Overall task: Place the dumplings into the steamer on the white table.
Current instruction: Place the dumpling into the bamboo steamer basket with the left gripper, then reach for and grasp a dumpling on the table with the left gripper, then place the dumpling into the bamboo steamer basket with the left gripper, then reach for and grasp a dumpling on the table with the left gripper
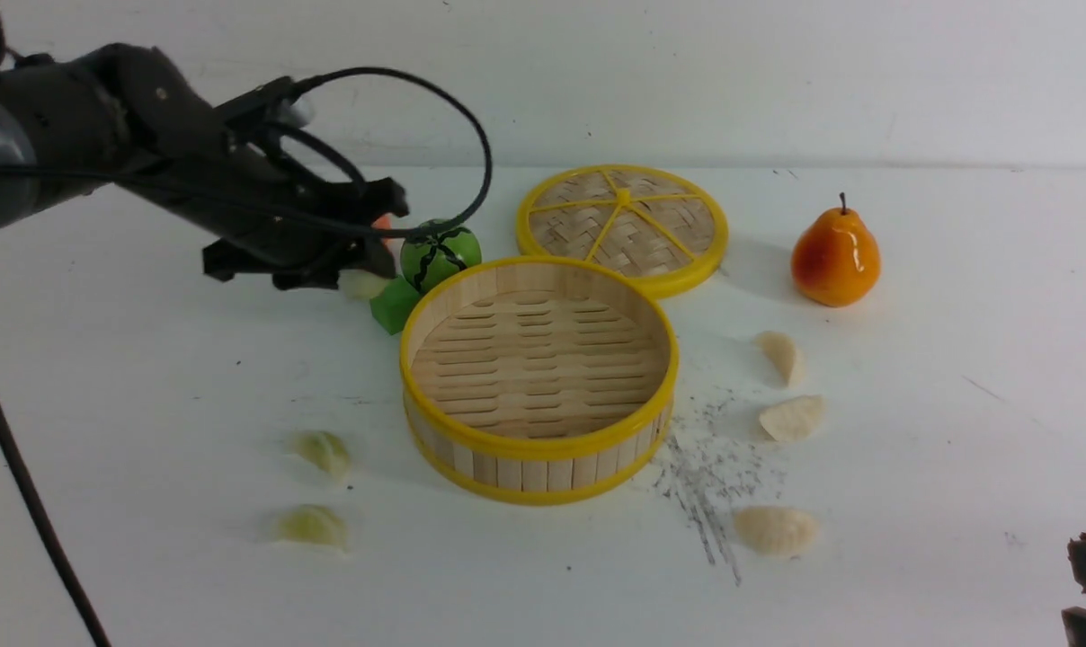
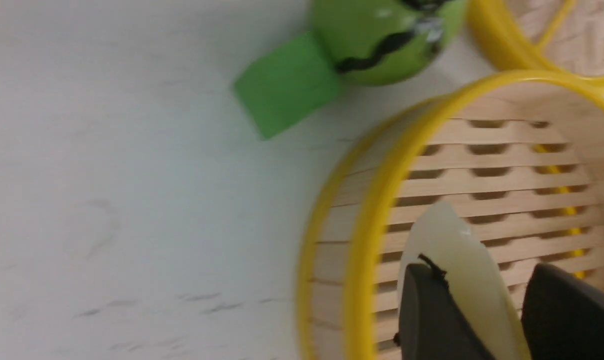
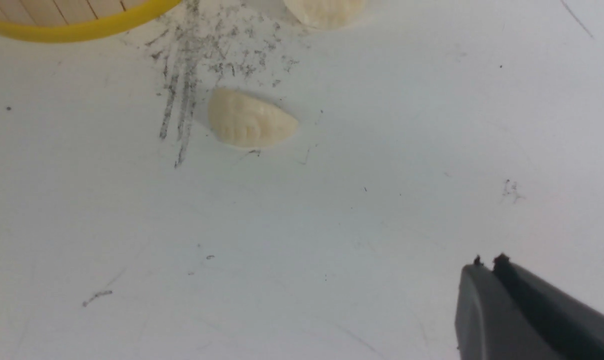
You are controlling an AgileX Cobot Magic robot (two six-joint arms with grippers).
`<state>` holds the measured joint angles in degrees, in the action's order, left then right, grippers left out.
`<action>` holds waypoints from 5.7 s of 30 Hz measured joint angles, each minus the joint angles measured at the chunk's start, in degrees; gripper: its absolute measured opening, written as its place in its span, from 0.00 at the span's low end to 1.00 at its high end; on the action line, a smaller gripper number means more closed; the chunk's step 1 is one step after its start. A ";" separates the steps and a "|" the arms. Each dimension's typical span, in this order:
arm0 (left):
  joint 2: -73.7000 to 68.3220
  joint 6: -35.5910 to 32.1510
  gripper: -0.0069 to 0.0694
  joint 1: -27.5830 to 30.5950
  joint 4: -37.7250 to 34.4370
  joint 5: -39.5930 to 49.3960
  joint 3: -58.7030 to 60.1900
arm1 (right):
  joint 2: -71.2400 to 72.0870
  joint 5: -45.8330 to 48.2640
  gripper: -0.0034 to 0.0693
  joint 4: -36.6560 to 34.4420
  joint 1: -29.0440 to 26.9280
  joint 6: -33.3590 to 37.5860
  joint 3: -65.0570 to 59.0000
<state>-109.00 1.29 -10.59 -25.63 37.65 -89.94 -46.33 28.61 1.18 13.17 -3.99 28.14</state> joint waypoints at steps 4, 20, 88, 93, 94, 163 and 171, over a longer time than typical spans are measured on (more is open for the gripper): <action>-3.82 -0.99 0.40 -5.33 -0.23 -0.69 -5.42 | 0.00 -1.42 0.08 -0.16 0.00 0.00 -0.65; -16.84 7.15 0.40 -12.28 19.21 -10.97 -10.31 | 0.00 -2.24 0.10 -0.63 0.00 0.00 -0.93; 6.11 34.96 0.33 -11.36 36.44 -7.83 7.64 | -0.02 -4.22 0.13 -0.79 0.00 0.00 -2.51; 1.32 32.00 0.33 -15.52 33.91 -9.78 5.31 | -0.02 -4.34 0.13 -0.79 0.00 0.00 -2.51; -0.35 32.00 0.33 -15.71 33.55 -9.83 5.31 | -0.02 -4.34 0.13 -0.79 0.00 0.00 -2.51; 0.06 -4.77 0.35 -8.23 27.85 18.72 9.54 | -0.02 -5.21 0.19 -2.69 0.00 0.00 -2.51; 10.16 -7.34 0.49 -8.23 23.76 24.17 16.43 | -0.02 -5.21 0.20 -2.38 0.00 0.00 -2.51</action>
<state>-98.84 -6.05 -18.81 -1.87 61.82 -73.51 -46.35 23.40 -1.20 13.17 -3.99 25.63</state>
